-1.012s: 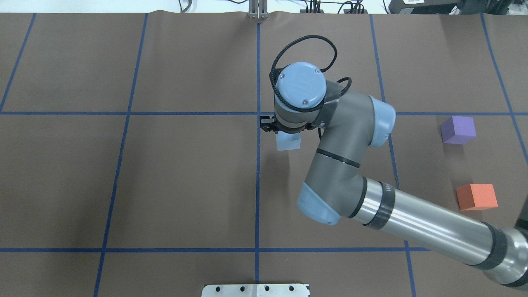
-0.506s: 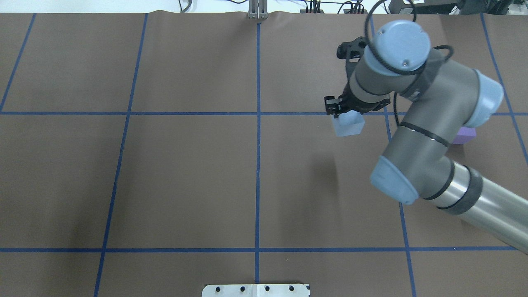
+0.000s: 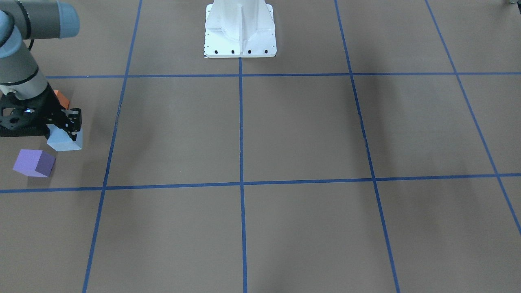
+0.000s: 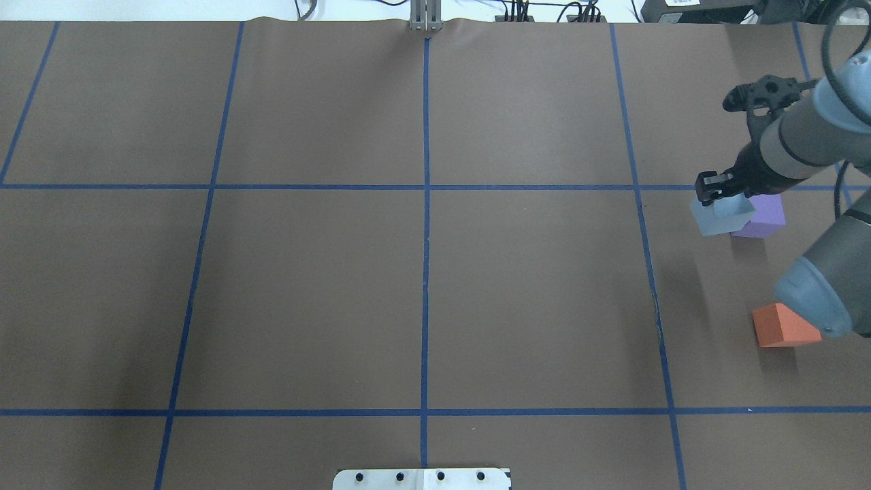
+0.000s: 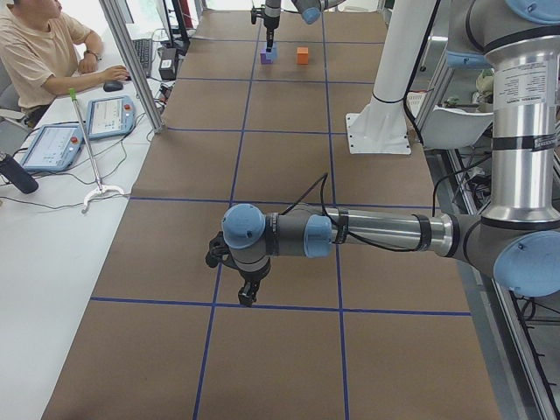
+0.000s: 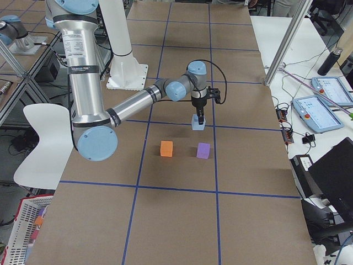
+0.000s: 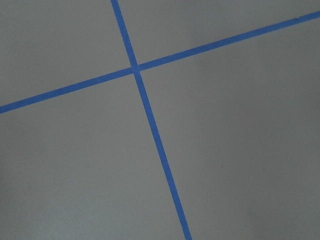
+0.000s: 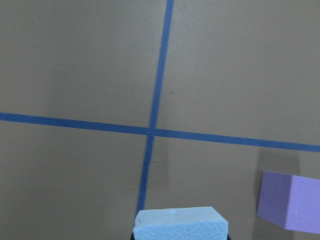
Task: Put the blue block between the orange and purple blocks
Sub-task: 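Lower the cube between the purple and orange cubes and open the right gripper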
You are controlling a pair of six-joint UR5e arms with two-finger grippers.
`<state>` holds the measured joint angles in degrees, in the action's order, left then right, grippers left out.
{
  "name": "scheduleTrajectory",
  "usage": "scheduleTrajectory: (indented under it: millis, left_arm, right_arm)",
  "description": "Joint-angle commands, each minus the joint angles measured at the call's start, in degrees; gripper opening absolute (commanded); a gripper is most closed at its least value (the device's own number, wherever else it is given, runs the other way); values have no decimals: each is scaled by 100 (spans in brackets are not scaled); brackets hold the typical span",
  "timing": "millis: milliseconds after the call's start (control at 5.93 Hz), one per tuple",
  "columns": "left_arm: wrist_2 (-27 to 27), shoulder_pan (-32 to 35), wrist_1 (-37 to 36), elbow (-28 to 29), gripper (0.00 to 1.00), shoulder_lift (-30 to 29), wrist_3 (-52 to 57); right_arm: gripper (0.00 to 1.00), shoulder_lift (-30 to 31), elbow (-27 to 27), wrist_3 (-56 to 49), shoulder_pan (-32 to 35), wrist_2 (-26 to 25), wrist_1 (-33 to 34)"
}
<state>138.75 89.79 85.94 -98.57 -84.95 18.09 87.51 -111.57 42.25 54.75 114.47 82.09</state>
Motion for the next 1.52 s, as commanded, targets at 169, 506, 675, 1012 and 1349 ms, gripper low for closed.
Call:
scheduleTrajectory:
  millis: [169, 506, 675, 1012, 1349]
  left_arm:
    - [2, -6, 11, -5, 100, -13, 2]
    - [2, -6, 11, -40, 100, -13, 2]
    - [2, -6, 11, -40, 100, -13, 2]
    - [11, -6, 11, -40, 100, -22, 2]
    - [11, -6, 11, -83, 100, -13, 2]
  right_arm:
    - [0, 855, 109, 282, 167, 216, -703]
    - [0, 846, 632, 1223, 132, 207, -1855]
    - [24, 838, 1028, 1225, 115, 199, -2359]
    - [58, 872, 988, 1233, 89, 181, -2364]
    - [99, 987, 936, 1225, 10, 164, -2373]
